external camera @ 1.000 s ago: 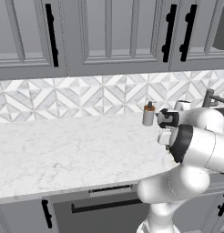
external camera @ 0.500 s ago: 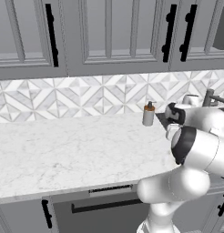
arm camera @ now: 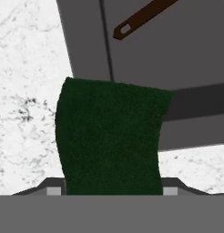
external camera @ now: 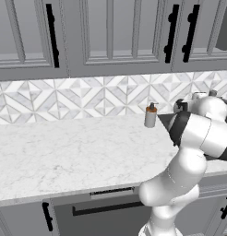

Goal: Pick the pan and sponge and place them into the sink. Then turn on the water.

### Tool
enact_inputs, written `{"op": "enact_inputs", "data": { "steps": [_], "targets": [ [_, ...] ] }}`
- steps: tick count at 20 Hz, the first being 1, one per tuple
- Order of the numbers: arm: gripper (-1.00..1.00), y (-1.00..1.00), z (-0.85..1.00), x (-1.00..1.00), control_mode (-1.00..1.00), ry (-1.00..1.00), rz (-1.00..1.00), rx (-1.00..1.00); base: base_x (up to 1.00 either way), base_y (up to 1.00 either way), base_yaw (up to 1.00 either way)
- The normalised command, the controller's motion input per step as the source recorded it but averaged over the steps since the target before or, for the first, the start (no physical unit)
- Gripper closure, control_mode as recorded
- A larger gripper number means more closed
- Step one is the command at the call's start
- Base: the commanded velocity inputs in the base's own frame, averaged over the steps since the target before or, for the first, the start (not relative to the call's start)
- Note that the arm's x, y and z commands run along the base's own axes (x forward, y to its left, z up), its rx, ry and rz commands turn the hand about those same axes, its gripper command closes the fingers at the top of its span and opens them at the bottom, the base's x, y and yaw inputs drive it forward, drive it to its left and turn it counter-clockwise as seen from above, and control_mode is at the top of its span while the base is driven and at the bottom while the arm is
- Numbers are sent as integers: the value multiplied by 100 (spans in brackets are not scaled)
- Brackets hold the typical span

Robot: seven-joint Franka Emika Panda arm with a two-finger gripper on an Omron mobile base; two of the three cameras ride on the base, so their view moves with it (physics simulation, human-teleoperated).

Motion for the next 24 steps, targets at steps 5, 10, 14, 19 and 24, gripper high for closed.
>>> {"op": "enact_inputs", "data": {
  "steps": [5, 10, 14, 19, 24],
  "targets": [
    [100, -44, 0, 34, -100, 4, 0, 1, 0, 0, 0],
    [100, -44, -3, 43, -100, 0, 0, 3, 0, 0, 0],
    [100, -39, -33, 40, -100, 0, 0, 5, 0, 0, 0],
    [100, -33, -34, 30, -100, 0, 0, 4, 0, 0, 0],
    [100, -28, -38, 26, -100, 0, 0, 2, 0, 0, 0]
  ]
}}
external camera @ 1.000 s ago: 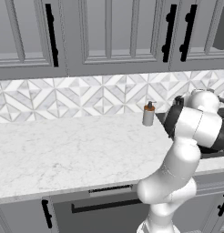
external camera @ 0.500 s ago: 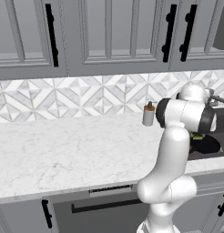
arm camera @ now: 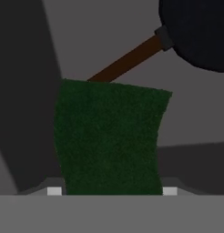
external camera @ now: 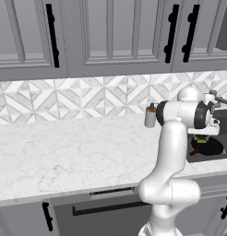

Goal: Pick the pan and sponge and place them into the sink. Then turn on the water.

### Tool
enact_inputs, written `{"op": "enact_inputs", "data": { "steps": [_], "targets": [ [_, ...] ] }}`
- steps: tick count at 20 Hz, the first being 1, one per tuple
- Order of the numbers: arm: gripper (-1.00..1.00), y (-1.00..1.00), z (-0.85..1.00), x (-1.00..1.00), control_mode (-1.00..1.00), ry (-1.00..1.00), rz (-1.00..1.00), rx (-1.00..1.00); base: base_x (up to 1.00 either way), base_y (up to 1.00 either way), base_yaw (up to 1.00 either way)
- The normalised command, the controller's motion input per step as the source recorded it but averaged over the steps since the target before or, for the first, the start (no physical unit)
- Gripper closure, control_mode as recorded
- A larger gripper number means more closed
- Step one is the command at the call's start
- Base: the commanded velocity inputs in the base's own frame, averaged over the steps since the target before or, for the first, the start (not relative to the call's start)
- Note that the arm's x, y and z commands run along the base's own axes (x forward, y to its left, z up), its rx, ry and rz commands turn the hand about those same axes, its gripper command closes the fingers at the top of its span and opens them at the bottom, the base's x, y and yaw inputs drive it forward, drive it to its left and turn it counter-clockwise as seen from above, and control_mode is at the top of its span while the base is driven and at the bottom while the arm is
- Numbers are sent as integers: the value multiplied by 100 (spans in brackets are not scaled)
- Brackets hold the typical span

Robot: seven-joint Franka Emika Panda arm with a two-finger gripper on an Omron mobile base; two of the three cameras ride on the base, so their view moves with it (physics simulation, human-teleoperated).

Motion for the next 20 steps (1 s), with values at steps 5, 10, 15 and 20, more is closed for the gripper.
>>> {"op": "enact_inputs", "data": {
  "steps": [5, 10, 15, 20],
  "targets": [
    [100, -21, -35, 26, -100, 0, 0, 0, 0, 0, 0],
    [100, -10, -33, 19, -100, 0, 0, 0, 0, 0, 0],
    [100, -11, -39, 19, -100, -1, 0, 0, 0, 0, 0],
    [100, -16, -31, 24, -100, -5, 0, 0, 0, 0, 0]
  ]
}}
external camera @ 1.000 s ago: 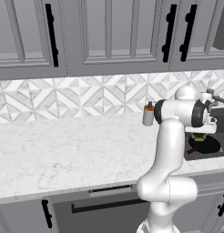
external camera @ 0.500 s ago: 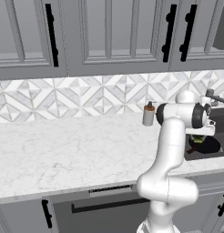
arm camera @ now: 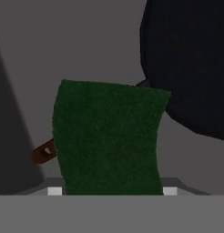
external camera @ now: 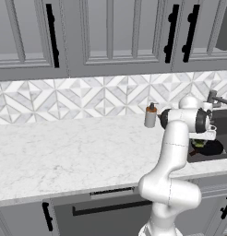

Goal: Pick the pan and sponge and place them into the sink. Then turn on the water.

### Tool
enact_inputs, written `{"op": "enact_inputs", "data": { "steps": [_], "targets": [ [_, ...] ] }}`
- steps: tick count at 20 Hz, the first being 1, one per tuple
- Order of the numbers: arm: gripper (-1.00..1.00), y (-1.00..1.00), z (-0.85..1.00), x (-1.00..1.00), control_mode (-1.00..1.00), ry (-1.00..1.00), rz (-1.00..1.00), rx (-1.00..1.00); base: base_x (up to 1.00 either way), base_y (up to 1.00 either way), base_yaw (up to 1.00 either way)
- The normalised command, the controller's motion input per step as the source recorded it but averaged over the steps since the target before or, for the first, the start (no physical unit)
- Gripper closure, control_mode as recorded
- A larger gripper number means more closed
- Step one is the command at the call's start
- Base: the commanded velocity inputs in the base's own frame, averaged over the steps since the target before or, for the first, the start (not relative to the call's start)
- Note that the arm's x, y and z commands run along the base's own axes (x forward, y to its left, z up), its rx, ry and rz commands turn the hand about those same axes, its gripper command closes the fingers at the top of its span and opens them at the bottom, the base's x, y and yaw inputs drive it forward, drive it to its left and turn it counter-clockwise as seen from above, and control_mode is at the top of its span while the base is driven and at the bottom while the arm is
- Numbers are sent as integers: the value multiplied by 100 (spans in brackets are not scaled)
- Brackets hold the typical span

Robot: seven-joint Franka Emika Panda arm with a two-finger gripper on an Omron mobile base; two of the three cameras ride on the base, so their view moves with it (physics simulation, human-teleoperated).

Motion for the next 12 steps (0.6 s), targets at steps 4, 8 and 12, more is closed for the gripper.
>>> {"op": "enact_inputs", "data": {
  "steps": [4, 8, 12],
  "targets": [
    [100, -20, -31, 29, -100, -5, 0, 0, 0, 0, 0],
    [100, -19, -31, 31, -100, -4, 0, 0, 0, 0, 0],
    [100, -20, -25, 39, -100, -1, 0, 0, 0, 0, 0]
  ]
}}
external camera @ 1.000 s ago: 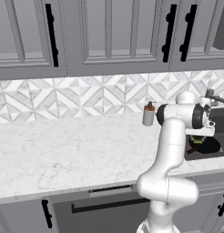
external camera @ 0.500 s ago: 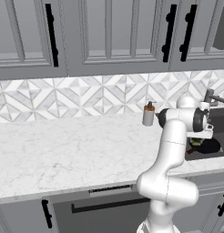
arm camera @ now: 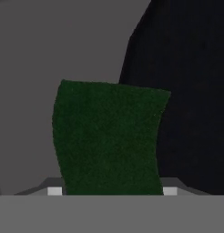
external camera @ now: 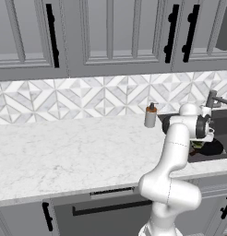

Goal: Pick the pan and sponge and place them into the sink. Then turn on the water.

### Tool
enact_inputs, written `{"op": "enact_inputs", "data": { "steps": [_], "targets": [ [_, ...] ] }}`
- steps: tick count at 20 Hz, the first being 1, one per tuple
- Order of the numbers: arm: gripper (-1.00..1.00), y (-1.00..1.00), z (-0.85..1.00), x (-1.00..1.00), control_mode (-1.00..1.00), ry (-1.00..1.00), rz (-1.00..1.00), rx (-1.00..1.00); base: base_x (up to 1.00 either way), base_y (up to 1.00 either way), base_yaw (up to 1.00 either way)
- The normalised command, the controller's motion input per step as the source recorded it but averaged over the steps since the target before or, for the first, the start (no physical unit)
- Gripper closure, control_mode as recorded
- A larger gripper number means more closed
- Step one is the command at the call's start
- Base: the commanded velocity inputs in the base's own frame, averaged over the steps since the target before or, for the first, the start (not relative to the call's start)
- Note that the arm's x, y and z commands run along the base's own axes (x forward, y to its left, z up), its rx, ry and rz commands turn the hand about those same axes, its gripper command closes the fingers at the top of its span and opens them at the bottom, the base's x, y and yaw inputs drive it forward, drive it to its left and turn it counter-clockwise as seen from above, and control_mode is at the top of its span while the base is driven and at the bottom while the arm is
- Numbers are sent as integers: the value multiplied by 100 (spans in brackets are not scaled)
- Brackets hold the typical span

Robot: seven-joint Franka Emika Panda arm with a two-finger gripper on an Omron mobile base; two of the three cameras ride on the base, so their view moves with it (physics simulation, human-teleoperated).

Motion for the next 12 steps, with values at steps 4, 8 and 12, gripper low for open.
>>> {"op": "enact_inputs", "data": {
  "steps": [4, 8, 12],
  "targets": [
    [100, -27, -4, 36, -100, 0, 0, 3, 0, 0, 0],
    [100, -29, -5, 23, -100, 0, 0, 2, 0, 0, 0],
    [100, -21, -12, 8, -100, 0, 0, 1, 0, 0, 0]
  ]
}}
